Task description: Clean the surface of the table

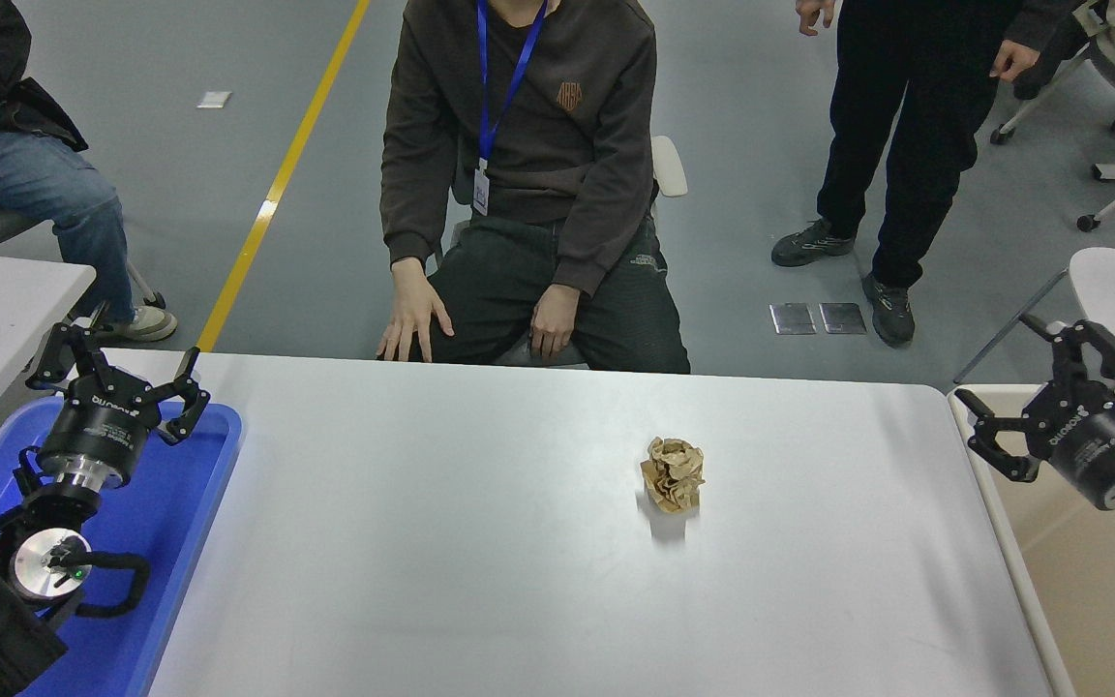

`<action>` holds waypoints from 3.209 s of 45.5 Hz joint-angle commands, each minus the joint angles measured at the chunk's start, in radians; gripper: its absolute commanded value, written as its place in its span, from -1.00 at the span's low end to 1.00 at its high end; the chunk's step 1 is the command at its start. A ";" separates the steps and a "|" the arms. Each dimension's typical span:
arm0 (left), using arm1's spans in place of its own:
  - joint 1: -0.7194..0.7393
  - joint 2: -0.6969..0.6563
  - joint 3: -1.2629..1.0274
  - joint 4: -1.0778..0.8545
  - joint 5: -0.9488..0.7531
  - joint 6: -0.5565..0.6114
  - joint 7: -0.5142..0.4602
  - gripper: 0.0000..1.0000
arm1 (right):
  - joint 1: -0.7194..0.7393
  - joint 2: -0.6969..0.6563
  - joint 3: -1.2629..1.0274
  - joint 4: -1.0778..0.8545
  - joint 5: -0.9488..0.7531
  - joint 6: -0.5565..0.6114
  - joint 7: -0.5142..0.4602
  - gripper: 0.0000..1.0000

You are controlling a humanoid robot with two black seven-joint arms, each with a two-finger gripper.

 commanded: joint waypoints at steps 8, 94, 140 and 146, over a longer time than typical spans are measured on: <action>0.000 0.000 0.001 0.000 0.000 0.000 -0.001 1.00 | 0.035 0.097 -0.118 0.012 -0.119 -0.060 0.000 0.99; 0.000 0.000 -0.001 0.000 0.000 0.000 0.001 1.00 | 0.245 0.087 -0.431 0.103 -0.124 -0.573 0.183 0.99; 0.000 0.000 -0.001 0.000 0.000 -0.002 -0.001 1.00 | 0.725 -0.011 -1.270 0.297 -0.434 -0.531 -0.127 0.98; 0.000 0.000 -0.001 0.000 0.000 -0.002 0.001 1.00 | 0.774 0.026 -1.331 0.265 -0.451 -0.557 -0.182 0.98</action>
